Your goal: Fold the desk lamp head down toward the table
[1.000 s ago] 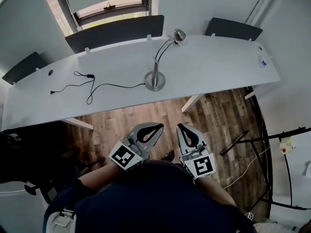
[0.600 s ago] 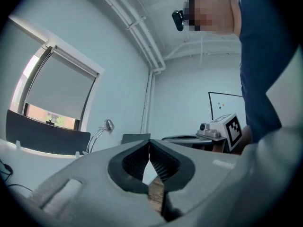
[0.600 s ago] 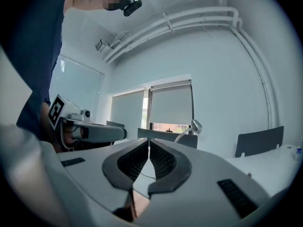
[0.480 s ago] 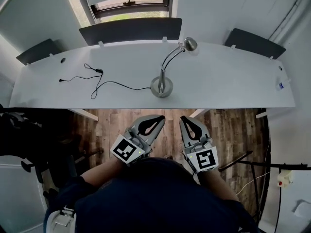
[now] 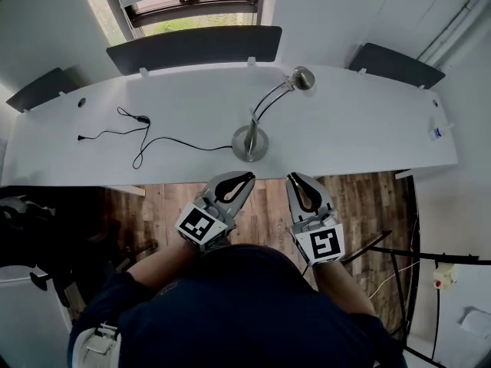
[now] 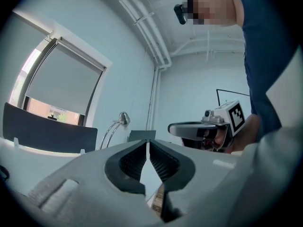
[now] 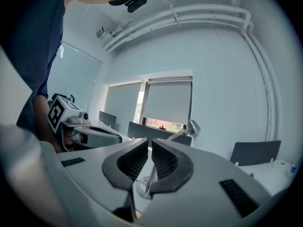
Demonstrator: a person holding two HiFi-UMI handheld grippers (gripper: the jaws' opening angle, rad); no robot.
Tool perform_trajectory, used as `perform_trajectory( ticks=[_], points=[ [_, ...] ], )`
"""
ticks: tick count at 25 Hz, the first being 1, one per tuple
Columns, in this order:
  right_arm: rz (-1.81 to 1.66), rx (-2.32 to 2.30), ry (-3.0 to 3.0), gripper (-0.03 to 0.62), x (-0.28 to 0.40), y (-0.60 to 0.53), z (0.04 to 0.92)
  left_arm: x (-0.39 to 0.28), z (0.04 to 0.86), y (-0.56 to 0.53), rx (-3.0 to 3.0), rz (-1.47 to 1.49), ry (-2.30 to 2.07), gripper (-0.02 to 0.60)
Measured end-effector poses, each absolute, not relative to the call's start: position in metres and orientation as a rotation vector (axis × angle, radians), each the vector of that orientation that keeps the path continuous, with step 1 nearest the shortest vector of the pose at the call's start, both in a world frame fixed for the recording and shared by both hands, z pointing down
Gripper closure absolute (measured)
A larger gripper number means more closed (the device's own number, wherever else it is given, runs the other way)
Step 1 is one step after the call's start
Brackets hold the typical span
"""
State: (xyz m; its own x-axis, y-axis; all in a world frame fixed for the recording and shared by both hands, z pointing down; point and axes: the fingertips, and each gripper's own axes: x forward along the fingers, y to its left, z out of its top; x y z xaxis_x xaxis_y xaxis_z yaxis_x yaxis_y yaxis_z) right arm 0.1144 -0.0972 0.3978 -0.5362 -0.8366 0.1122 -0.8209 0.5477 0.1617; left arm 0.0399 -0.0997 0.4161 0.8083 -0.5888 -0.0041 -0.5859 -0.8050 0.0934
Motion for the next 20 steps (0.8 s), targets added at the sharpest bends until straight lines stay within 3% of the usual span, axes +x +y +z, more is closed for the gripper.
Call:
perform_trajectory(
  ticks=[5, 20],
  points=[
    [-0.222, 1.456, -2.490, 0.523, 0.106, -0.138, 0.392, 0.026, 0.437, -0.137, 2.906, 0.000, -0.839, 0.549],
    [-0.482, 1.432, -2.153, 0.479, 0.120, -0.230, 0.395, 0.026, 0.492, -0.240, 2.899, 0.079, -0.836, 0.471]
  ],
)
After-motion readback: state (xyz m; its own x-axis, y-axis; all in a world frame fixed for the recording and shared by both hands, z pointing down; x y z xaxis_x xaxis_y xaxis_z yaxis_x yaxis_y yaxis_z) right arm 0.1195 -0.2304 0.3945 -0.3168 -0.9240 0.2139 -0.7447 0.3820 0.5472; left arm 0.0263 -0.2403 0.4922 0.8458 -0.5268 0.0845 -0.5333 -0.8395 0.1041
